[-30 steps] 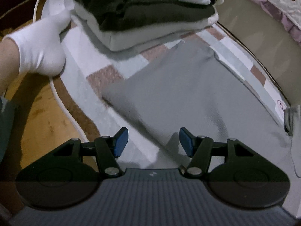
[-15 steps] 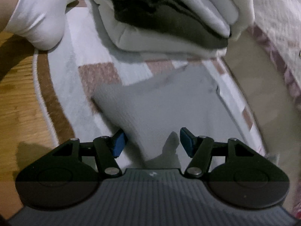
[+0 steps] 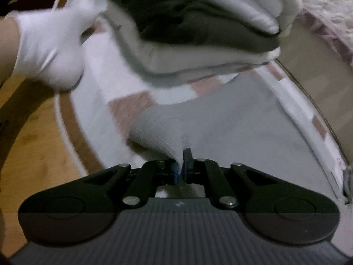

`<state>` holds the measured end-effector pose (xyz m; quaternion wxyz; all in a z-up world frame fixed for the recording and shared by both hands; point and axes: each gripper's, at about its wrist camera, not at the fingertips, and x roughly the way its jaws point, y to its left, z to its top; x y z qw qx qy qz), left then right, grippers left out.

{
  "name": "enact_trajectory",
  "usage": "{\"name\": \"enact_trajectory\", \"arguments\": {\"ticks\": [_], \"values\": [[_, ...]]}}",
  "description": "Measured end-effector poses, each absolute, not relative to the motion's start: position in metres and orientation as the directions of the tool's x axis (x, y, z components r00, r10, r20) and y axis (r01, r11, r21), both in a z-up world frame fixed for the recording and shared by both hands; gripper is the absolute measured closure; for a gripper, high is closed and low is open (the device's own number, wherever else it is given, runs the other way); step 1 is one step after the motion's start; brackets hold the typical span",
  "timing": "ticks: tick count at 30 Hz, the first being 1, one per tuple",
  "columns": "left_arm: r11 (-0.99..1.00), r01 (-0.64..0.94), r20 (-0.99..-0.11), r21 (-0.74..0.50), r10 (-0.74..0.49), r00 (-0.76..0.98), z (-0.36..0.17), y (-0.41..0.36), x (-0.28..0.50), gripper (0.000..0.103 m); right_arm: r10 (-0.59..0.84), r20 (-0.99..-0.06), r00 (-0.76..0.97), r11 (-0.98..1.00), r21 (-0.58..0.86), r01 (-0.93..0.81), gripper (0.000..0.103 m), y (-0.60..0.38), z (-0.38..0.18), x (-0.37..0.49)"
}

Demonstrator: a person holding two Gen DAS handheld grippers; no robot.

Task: Fold clothes

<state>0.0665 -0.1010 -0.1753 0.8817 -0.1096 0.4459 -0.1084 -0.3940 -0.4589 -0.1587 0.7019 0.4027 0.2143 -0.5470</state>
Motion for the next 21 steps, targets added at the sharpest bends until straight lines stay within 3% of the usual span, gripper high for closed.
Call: {"name": "enact_trajectory", "arguments": {"ticks": [1, 3, 5, 6, 7, 8, 9, 12, 15, 18, 20, 21], "values": [[0.958, 0.077, -0.768, -0.277, -0.269, 0.581, -0.176, -0.099, 0.066, 0.088, -0.573, -0.757, 0.313, 0.054, 0.347, 0.936, 0.094, -0.461, -0.159, -0.399], [0.981, 0.04, -0.771, -0.187, -0.172, 0.613, -0.17, -0.099, 0.063, 0.068, -0.552, -0.774, 0.31, 0.036, 0.349, 0.936, 0.094, -0.464, -0.155, -0.404], [0.999, -0.002, -0.75, -0.047, -0.034, 0.66, -0.156, -0.102, 0.06, 0.065, -0.576, -0.761, 0.297, 0.063, 0.321, 0.945, 0.085, -0.455, -0.141, -0.406], [0.999, 0.035, -0.734, -0.009, -0.031, 0.679, -0.147, -0.111, 0.056, 0.058, -0.606, -0.74, 0.292, 0.08, 0.308, 0.948, 0.082, -0.45, -0.132, -0.405], [0.997, 0.071, -0.716, 0.029, -0.028, 0.697, -0.138, -0.121, 0.053, 0.053, -0.634, -0.718, 0.287, 0.097, 0.295, 0.951, 0.066, -0.444, -0.123, -0.404], [0.992, 0.105, -0.699, 0.069, -0.027, 0.715, -0.13, -0.13, 0.049, 0.049, -0.662, -0.694, 0.282, 0.112, 0.281, 0.953, 0.042, -0.439, -0.114, -0.404], [0.985, 0.14, -0.682, 0.102, -0.033, 0.73, -0.121, -0.139, 0.045, 0.049, -0.69, -0.669, 0.278, 0.128, 0.265, 0.956, 0.035, -0.434, -0.105, -0.403], [0.957, 0.285, -0.692, -0.056, -0.243, 0.68, -0.102, -0.166, 0.025, 0.047, -0.773, -0.559, 0.3, 0.21, 0.22, 0.953, 0.034, -0.43, -0.068, -0.403], [0.861, 0.442, -0.702, -0.251, -0.477, 0.529, -0.099, -0.201, 0.004, 0.047, -0.674, -0.527, 0.517, 0.393, 0.336, 0.856, 0.034, -0.455, -0.049, -0.392], [0.756, 0.561, -0.7, -0.338, -0.6, 0.387, -0.104, -0.247, -0.02, 0.047, -0.451, -0.603, 0.658, 0.504, 0.436, 0.745, 0.034, -0.509, -0.049, -0.355], [0.695, 0.631, -0.705, -0.345, -0.635, 0.315, -0.109, -0.278, -0.038, 0.046, -0.351, -0.685, 0.638, 0.578, 0.378, 0.723, 0.033, -0.535, -0.059, -0.321], [0.668, 0.662, -0.711, -0.34, -0.643, 0.284, -0.112, -0.293, -0.047, 0.044, -0.367, -0.714, 0.596, 0.66, 0.252, 0.708, 0.034, -0.539, -0.067, -0.304]]}}
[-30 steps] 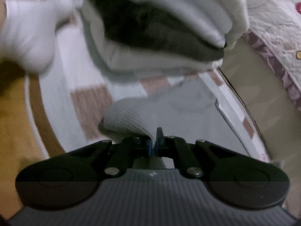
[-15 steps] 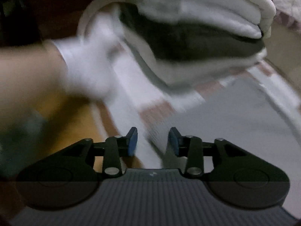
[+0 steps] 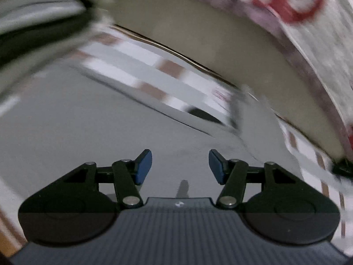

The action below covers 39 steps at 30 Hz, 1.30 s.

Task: Fold clothes

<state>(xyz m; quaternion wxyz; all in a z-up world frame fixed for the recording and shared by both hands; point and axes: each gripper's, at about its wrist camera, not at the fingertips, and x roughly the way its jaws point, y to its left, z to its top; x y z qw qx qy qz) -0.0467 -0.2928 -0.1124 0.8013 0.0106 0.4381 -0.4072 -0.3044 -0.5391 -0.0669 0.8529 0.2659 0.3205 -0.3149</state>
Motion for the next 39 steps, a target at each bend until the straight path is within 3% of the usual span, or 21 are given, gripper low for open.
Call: {"name": "enact_trajectory", "arguments": {"ticks": [3, 4, 8, 10, 20, 23, 27, 30, 33, 37, 38, 39], "values": [[0.606, 0.737, -0.737, -0.299, -0.637, 0.225, -0.118, -0.339, -0.06, 0.044, -0.484, -0.726, 0.489, 0.799, -0.139, 0.584, 0.033, -0.54, -0.101, -0.273], [0.592, 0.753, -0.741, -0.289, -0.636, 0.215, -0.118, -0.352, -0.062, 0.044, -0.469, -0.734, 0.492, 0.823, -0.159, 0.546, 0.034, -0.544, -0.113, -0.273], [0.53, 0.81, -0.742, -0.251, -0.643, 0.191, -0.12, -0.407, -0.054, 0.039, -0.246, -0.821, 0.515, 0.799, 0.128, 0.587, 0.041, -0.591, -0.151, -0.287], [0.51, 0.829, -0.751, -0.229, -0.635, 0.183, -0.124, -0.435, -0.046, 0.038, -0.213, -0.832, 0.513, 0.77, 0.18, 0.612, 0.04, -0.602, -0.158, -0.291], [0.355, 0.935, -0.868, 0.001, -0.464, 0.177, -0.15, -0.554, -0.048, 0.031, -0.184, -0.845, 0.502, 0.774, 0.19, 0.604, 0.041, -0.62, -0.168, -0.306], [0.346, 0.937, -0.85, 0.048, -0.479, 0.22, -0.155, -0.567, -0.051, 0.028, -0.196, -0.845, 0.497, 0.799, 0.156, 0.58, 0.043, -0.617, -0.166, -0.309], [0.388, 0.922, -0.838, -0.014, -0.507, 0.2, -0.161, -0.571, -0.035, 0.023, -0.234, -0.846, 0.48, 0.816, 0.098, 0.569, 0.044, -0.614, -0.168, -0.296], [0.438, 0.869, -0.804, -0.23, -0.588, 0.084, -0.163, -0.561, -0.016, 0.021, -0.235, -0.833, 0.501, 0.807, 0.12, 0.578, 0.044, -0.62, -0.169, -0.295], [0.437, 0.872, -0.798, -0.22, -0.595, 0.097, -0.163, -0.569, -0.011, 0.021, -0.247, -0.825, 0.508, 0.804, 0.118, 0.583, 0.042, -0.619, -0.171, -0.292], [0.388, 0.916, -0.802, -0.096, -0.576, 0.16, -0.167, -0.585, -0.021, 0.021, -0.275, -0.827, 0.491, 0.807, 0.079, 0.585, 0.042, -0.611, -0.172, -0.289], [0.367, 0.928, -0.794, -0.063, -0.582, 0.176, -0.169, -0.586, -0.025, 0.023, -0.277, -0.827, 0.489, 0.808, 0.074, 0.584, 0.041, -0.61, -0.172, -0.289], [0.345, 0.938, -0.785, -0.033, -0.589, 0.189, -0.17, -0.588, -0.03, 0.037, -0.275, -0.826, 0.492, 0.809, 0.078, 0.583, 0.041, -0.611, -0.173, -0.29]]}}
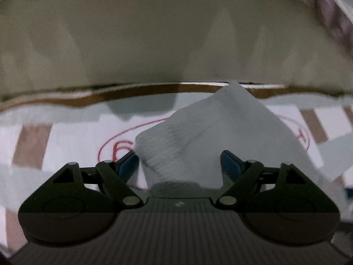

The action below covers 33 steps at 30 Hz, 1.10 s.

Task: Fold clothes

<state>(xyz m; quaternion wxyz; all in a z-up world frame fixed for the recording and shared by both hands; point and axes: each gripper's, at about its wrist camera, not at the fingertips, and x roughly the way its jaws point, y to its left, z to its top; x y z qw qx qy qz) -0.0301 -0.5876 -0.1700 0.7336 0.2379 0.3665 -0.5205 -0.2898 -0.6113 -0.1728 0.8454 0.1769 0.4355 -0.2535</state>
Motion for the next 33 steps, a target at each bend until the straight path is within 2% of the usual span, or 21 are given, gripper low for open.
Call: {"name": "enact_trajectory", "arguments": {"ticks": [1, 2, 3, 6, 11, 13, 16, 20, 26, 28, 29, 31, 32, 33], "values": [[0.32, 0.947, -0.769, -0.031, -0.613, 0.182, -0.168, -0.585, -0.035, 0.05, -0.272, -0.825, 0.495, 0.81, 0.082, 0.581, 0.041, -0.612, -0.173, -0.29], [0.295, 0.955, -0.752, -0.028, -0.636, 0.174, -0.166, -0.583, -0.04, 0.087, -0.269, -0.824, 0.499, 0.81, 0.086, 0.579, 0.041, -0.613, -0.174, -0.291], [0.271, 0.962, -0.736, -0.026, -0.657, 0.165, -0.164, -0.581, -0.045, 0.091, -0.266, -0.823, 0.502, 0.811, 0.09, 0.578, 0.041, -0.614, -0.174, -0.291], [0.224, 0.975, -0.663, -0.015, -0.732, 0.158, -0.144, -0.564, -0.064, 0.092, -0.257, -0.821, 0.51, 0.814, 0.1, 0.572, 0.041, -0.617, -0.176, -0.294], [0.09, 0.994, -0.375, -0.059, -0.925, 0.061, -0.093, -0.461, -0.112, 0.092, -0.252, -0.817, 0.519, 0.81, 0.115, 0.575, 0.041, -0.619, -0.177, -0.295], [0.058, 0.997, -0.329, -0.044, -0.943, 0.04, -0.09, -0.414, -0.132, 0.092, -0.244, -0.814, 0.528, 0.796, 0.143, 0.588, 0.041, -0.622, -0.177, -0.297], [0.043, 0.998, -0.407, -0.043, -0.913, 0.022, -0.108, -0.372, -0.145, 0.091, -0.233, -0.812, 0.535, 0.774, 0.179, 0.608, 0.041, -0.627, -0.176, -0.299], [0.07, 0.996, -0.532, -0.061, -0.846, 0.027, -0.136, -0.346, -0.147, 0.09, -0.246, -0.82, 0.516, 0.777, 0.152, 0.611, 0.041, -0.622, -0.176, -0.295], [0.078, 0.995, -0.646, -0.061, -0.763, 0.02, -0.153, -0.329, -0.158, 0.088, -0.234, -0.823, 0.517, 0.746, 0.188, 0.639, 0.041, -0.626, -0.175, -0.3], [0.046, 0.998, -0.652, -0.048, -0.758, 0.004, -0.145, -0.327, -0.164, 0.084, -0.24, -0.823, 0.516, 0.74, 0.189, 0.645, 0.041, -0.626, -0.176, -0.3], [0.026, 0.999, -0.654, -0.044, -0.756, -0.009, -0.14, -0.327, -0.166, 0.078, -0.245, -0.822, 0.513, 0.741, 0.182, 0.646, 0.041, -0.625, -0.176, -0.3], [-0.061, 0.997, -0.655, -0.047, -0.752, -0.076, -0.124, -0.323, -0.171, 0.077, -0.252, -0.822, 0.51, 0.744, 0.172, 0.645, 0.041, -0.623, -0.176, -0.299], [-0.121, 0.992, -0.644, -0.031, -0.756, -0.112, -0.116, -0.319, -0.177, 0.072, -0.25, -0.822, 0.511, 0.743, 0.176, 0.646, 0.041, -0.624, -0.176, -0.3], [-0.178, 0.984, -0.635, -0.011, -0.759, -0.144, -0.108, -0.315, -0.182, 0.062, -0.248, -0.822, 0.512, 0.741, 0.18, 0.647, 0.041, -0.624, -0.176, -0.3]]}}
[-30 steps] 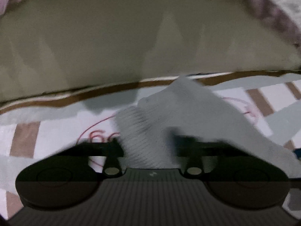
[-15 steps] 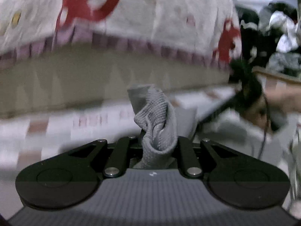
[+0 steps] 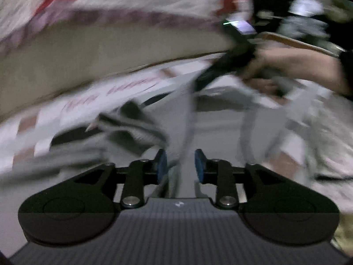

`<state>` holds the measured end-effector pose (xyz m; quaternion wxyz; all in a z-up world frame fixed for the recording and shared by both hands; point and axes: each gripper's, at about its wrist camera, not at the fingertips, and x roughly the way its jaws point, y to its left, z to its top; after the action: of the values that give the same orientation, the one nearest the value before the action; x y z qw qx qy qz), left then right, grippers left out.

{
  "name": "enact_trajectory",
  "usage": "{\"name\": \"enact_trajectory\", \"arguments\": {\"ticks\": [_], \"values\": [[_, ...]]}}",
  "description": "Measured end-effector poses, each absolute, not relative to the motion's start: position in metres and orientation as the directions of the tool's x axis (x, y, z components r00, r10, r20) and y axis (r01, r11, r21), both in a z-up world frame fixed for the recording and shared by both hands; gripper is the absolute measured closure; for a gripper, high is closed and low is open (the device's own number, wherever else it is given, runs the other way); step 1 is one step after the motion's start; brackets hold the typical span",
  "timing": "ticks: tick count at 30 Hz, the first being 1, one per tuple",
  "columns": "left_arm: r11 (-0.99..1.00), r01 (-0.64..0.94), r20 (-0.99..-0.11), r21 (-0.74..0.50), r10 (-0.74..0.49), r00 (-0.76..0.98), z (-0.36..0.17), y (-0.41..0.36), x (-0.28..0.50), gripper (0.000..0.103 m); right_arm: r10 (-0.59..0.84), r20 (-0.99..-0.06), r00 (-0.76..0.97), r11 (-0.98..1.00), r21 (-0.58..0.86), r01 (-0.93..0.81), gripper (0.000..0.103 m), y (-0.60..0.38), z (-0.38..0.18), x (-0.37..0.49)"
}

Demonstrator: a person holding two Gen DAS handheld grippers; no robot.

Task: Fold clothes

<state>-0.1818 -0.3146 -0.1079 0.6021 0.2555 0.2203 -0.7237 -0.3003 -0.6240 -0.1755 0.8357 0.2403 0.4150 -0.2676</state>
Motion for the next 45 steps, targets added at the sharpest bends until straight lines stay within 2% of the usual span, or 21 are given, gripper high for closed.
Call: {"name": "enact_trajectory", "arguments": {"ticks": [1, 2, 5, 6, 7, 10, 11, 13, 14, 15, 17, 21, 22, 25, 27, 32, 36, 38, 40, 43, 45], "values": [[-0.203, 0.979, -0.63, 0.031, -0.764, -0.138, -0.103, -0.312, -0.187, 0.054, -0.245, -0.823, 0.513, 0.739, 0.183, 0.648, 0.041, -0.625, -0.175, -0.301], [-0.224, 0.972, -0.625, 0.072, -0.769, -0.131, -0.097, -0.311, -0.192, 0.041, -0.243, -0.823, 0.513, 0.738, 0.187, 0.649, 0.041, -0.625, -0.175, -0.301], [-0.151, 0.98, -0.645, 0.129, -0.764, -0.033, -0.1, -0.332, -0.19, 0.036, -0.231, -0.829, 0.509, 0.731, 0.197, 0.653, 0.04, -0.627, -0.175, -0.302], [-0.103, 0.985, -0.657, 0.136, -0.754, 0.012, -0.104, -0.344, -0.186, 0.024, -0.226, -0.831, 0.507, 0.725, 0.204, 0.658, 0.04, -0.627, -0.174, -0.303], [-0.056, 0.988, -0.668, 0.144, -0.742, 0.056, -0.108, -0.356, -0.183, 0.019, -0.221, -0.834, 0.506, 0.718, 0.212, 0.663, 0.039, -0.628, -0.173, -0.305], [0.058, 0.985, -0.702, 0.162, -0.695, 0.156, -0.131, -0.392, -0.168, 0.018, -0.205, -0.833, 0.514, 0.701, 0.241, 0.671, 0.039, -0.631, -0.173, -0.31], [0.074, 0.986, -0.711, 0.151, -0.685, 0.16, -0.138, -0.401, -0.164, 0.021, -0.2, -0.831, 0.519, 0.696, 0.252, 0.672, 0.039, -0.632, -0.173, -0.311], [0.088, 0.992, -0.717, 0.095, -0.685, 0.129, -0.149, -0.414, -0.154, 0.055, -0.191, -0.825, 0.532, 0.684, 0.277, 0.675, 0.039, -0.635, -0.174, -0.313], [0.076, 0.996, -0.731, 0.044, -0.677, 0.084, -0.151, -0.418, -0.15, 0.088, -0.185, -0.821, 0.54, 0.68, 0.29, 0.674, 0.039, -0.637, -0.174, -0.314], [0.065, 0.998, -0.74, -0.003, -0.671, 0.041, -0.153, -0.422, -0.147, 0.093, -0.181, -0.818, 0.546, 0.676, 0.3, 0.673, 0.039, -0.638, -0.174, -0.314], [0.05, 0.998, -0.693, -0.028, -0.721, 0.016, -0.144, -0.413, -0.148, 0.095, -0.173, -0.812, 0.558, 0.668, 0.319, 0.672, 0.039, -0.641, -0.175, -0.316], [-0.011, 0.994, -0.556, -0.105, -0.828, -0.068, -0.116, -0.38, -0.156, 0.095, -0.17, -0.808, 0.565, 0.659, 0.333, 0.675, 0.039, -0.644, -0.174, -0.316], [-0.03, 0.994, -0.556, -0.101, -0.827, -0.081, -0.112, -0.373, -0.162, 0.095, -0.17, -0.807, 0.566, 0.655, 0.337, 0.677, 0.04, -0.644, -0.174, -0.317], [-0.092, 0.99, -0.615, -0.107, -0.776, -0.139, -0.115, -0.357, -0.181, 0.087, -0.168, -0.803, 0.572, 0.637, 0.355, 0.684, 0.041, -0.646, -0.175, -0.318], [-0.119, 0.987, -0.669, -0.105, -0.726, -0.158, -0.129, -0.348, -0.193, 0.076, -0.166, -0.799, 0.578, 0.616, 0.374, 0.694, 0.043, -0.649, -0.175, -0.321], [-0.074, 0.992, -0.781, -0.101, -0.612, -0.125, -0.15, -0.339, -0.203, 0.067, -0.178, -0.794, 0.581, 0.543, 0.413, 0.731, 0.044, -0.654, -0.172, -0.331], [0.093, 0.986, -0.806, -0.139, -0.589, -0.058, -0.138, -0.336, -0.177, 0.041, -0.232, -0.791, 0.566, 0.455, 0.426, 0.782, 0.043, -0.651, -0.156, -0.352], [0.212, 0.962, -0.799, -0.17, -0.602, -0.009, -0.13, -0.336, -0.153, 0.041, -0.23, -0.751, 0.619, 0.403, 0.505, 0.763, 0.043, -0.645, -0.144, -0.368], [0.316, 0.914, -0.791, -0.253, -0.612, -0.008, -0.132, -0.339, -0.125, 0.041, -0.185, -0.677, 0.712, 0.361, 0.627, 0.69, 0.041, -0.638, -0.138, -0.382], [0.443, 0.829, -0.789, -0.34, -0.614, 0.005, -0.142, -0.348, -0.092, 0.041, 0.042, -0.558, 0.829, 0.317, 0.794, 0.518, 0.035, -0.631, -0.15, -0.374], [0.48, 0.819, -0.802, -0.314, -0.596, 0.042, -0.147, -0.358, -0.085, 0.041, 0.116, -0.605, 0.788, 0.33, 0.772, 0.544, 0.035, -0.629, -0.16, -0.358]]}}
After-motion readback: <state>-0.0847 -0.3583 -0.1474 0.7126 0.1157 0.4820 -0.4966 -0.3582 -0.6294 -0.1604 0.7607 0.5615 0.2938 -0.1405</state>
